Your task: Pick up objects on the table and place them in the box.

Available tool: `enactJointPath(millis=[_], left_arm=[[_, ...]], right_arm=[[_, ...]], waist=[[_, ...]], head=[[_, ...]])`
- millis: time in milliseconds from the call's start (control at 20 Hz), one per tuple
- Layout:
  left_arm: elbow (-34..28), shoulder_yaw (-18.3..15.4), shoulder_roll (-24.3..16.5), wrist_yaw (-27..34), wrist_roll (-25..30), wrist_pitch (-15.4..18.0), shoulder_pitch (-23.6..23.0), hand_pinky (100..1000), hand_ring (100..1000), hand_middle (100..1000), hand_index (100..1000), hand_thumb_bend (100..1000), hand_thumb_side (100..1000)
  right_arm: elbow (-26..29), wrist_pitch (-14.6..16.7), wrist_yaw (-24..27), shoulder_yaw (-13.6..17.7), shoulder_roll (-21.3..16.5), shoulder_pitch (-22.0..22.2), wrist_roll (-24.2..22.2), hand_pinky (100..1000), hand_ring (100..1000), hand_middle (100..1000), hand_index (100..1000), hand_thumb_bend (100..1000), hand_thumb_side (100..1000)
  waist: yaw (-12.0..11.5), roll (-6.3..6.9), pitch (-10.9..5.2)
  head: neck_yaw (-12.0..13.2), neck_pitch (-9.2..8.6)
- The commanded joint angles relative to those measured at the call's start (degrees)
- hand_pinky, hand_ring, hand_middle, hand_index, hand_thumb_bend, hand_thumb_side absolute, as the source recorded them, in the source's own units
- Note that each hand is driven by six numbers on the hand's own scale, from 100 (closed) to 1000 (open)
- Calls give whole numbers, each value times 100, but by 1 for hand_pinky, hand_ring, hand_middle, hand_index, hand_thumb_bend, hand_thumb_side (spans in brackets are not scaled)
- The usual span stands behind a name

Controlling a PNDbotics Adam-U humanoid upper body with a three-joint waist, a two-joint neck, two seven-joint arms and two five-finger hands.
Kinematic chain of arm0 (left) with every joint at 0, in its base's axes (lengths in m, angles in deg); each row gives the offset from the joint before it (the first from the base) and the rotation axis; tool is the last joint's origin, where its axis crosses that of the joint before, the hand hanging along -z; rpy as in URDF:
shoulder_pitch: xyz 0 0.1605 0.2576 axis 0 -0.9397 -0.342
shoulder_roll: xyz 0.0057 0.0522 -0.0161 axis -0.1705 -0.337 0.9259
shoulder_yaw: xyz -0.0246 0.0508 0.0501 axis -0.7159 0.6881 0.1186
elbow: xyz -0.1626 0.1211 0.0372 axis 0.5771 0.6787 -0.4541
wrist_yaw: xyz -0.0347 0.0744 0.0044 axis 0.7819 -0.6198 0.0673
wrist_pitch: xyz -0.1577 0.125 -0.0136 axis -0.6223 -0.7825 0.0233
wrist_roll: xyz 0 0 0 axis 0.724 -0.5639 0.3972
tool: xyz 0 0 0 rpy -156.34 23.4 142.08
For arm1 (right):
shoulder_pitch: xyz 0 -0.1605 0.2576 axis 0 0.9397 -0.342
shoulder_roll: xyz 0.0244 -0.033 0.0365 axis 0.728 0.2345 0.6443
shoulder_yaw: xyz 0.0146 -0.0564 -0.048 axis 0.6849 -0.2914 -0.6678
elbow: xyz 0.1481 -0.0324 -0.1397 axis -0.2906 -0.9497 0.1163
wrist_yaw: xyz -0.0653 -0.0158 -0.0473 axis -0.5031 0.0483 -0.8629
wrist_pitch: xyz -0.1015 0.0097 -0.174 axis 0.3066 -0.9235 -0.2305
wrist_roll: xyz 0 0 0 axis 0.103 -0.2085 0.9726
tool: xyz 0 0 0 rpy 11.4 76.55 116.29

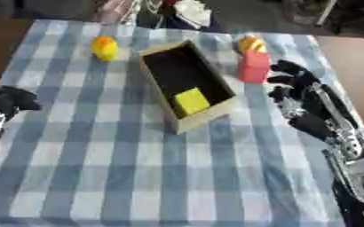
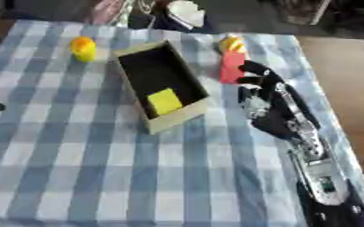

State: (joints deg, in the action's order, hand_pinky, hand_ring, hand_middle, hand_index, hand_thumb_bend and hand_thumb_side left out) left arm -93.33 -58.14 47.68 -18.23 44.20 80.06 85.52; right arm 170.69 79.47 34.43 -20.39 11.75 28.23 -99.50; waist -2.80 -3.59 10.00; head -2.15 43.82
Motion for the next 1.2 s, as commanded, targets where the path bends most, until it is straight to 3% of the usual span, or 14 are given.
enactJointPath(millis=[50, 300, 550, 600, 650, 950, 1200], left_arm=[[-131, 0, -271, -17, -18, 79, 84, 739, 628, 622, 644, 100, 555], [-195, 32, -714, 38, -96, 278, 201, 740, 632, 627, 653, 100, 519], [-148, 43, -1443, 42, -411, 497, 519, 740, 642, 637, 673, 100, 495], [-111, 45, -1606, 25, -512, 531, 622, 741, 644, 639, 679, 100, 674], [-67, 45, -1779, 1, -617, 570, 748, 742, 647, 644, 685, 100, 506], [569, 204, -2782, -310, -1075, 867, 1646, 757, 673, 679, 731, 100, 436], [1567, 584, -3438, -882, -1117, 1144, 2609, 769, 694, 708, 767, 100, 346]], right_arm=[[65, -13, -46, 45, -98, -36, 77, 666, 806, 859, 936, 100, 423], [54, -51, -40, 33, -91, -40, 86, 663, 802, 856, 935, 100, 435], [53, -77, -26, 9, -84, -43, 85, 660, 798, 852, 935, 100, 445], [53, -81, -23, 3, -83, -43, 82, 660, 798, 852, 935, 100, 444], [52, -84, -19, -5, -81, -43, 78, 660, 797, 851, 935, 100, 446], [46, -86, 16, -85, -43, -71, 12, 658, 795, 848, 935, 100, 454], [41, -88, 49, -167, 7, -108, -54, 656, 793, 848, 935, 100, 461]], waist=[[15, 131, -130], [45, 143, -132], [89, 153, -139], [100, 154, -141], [114, 155, -146], [263, 139, -147], [427, 120, -131]], head=[[-13, 29], [-29, 29], [-26, 29], [-27, 29], [-25, 29], [12, 29], [91, 29]])
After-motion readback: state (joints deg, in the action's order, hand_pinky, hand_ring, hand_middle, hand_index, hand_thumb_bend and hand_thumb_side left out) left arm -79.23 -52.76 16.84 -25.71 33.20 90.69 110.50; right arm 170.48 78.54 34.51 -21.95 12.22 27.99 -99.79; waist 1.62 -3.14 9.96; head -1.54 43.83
